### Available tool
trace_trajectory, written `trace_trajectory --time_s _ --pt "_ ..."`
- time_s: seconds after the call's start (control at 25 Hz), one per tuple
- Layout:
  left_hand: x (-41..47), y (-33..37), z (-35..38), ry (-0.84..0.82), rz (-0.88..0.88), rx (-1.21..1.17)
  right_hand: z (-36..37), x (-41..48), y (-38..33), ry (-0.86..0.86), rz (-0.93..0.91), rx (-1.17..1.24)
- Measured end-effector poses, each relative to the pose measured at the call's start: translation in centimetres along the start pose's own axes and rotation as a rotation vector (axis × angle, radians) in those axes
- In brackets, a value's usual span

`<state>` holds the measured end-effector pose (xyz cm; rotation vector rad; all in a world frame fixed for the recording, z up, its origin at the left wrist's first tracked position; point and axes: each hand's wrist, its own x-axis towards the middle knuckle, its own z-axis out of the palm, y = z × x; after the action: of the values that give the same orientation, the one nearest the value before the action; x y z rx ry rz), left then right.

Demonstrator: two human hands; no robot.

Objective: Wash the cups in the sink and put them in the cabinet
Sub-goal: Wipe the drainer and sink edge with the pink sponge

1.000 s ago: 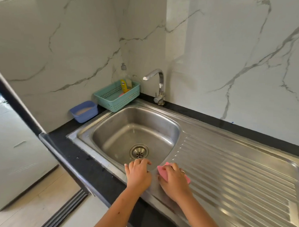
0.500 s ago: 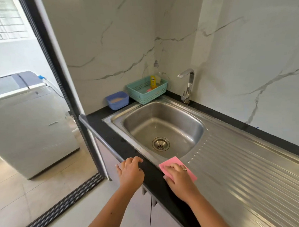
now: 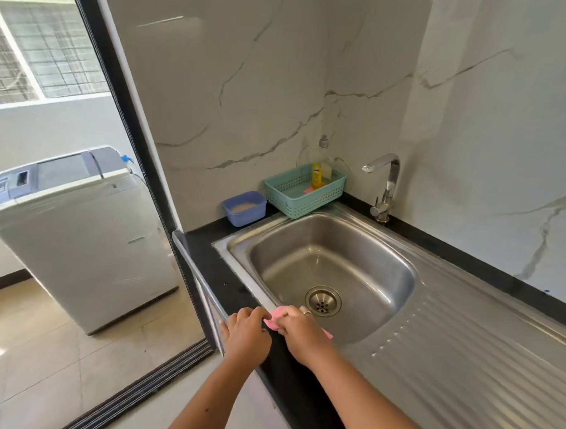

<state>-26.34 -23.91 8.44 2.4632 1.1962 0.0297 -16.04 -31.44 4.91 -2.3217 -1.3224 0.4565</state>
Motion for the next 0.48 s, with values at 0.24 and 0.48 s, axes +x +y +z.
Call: trace_trajectory --time_s 0.24,0.48 --pt "1.9 1.9 0.8 0.032 -0.094 -0.025 -6.7 4.5 1.8 0.165 0.106 -0.176" --pt "5.8 10.8 0.2 -0.084 0.115 -0.483 -15.6 1.5 6.4 0.126 0.149 0.428"
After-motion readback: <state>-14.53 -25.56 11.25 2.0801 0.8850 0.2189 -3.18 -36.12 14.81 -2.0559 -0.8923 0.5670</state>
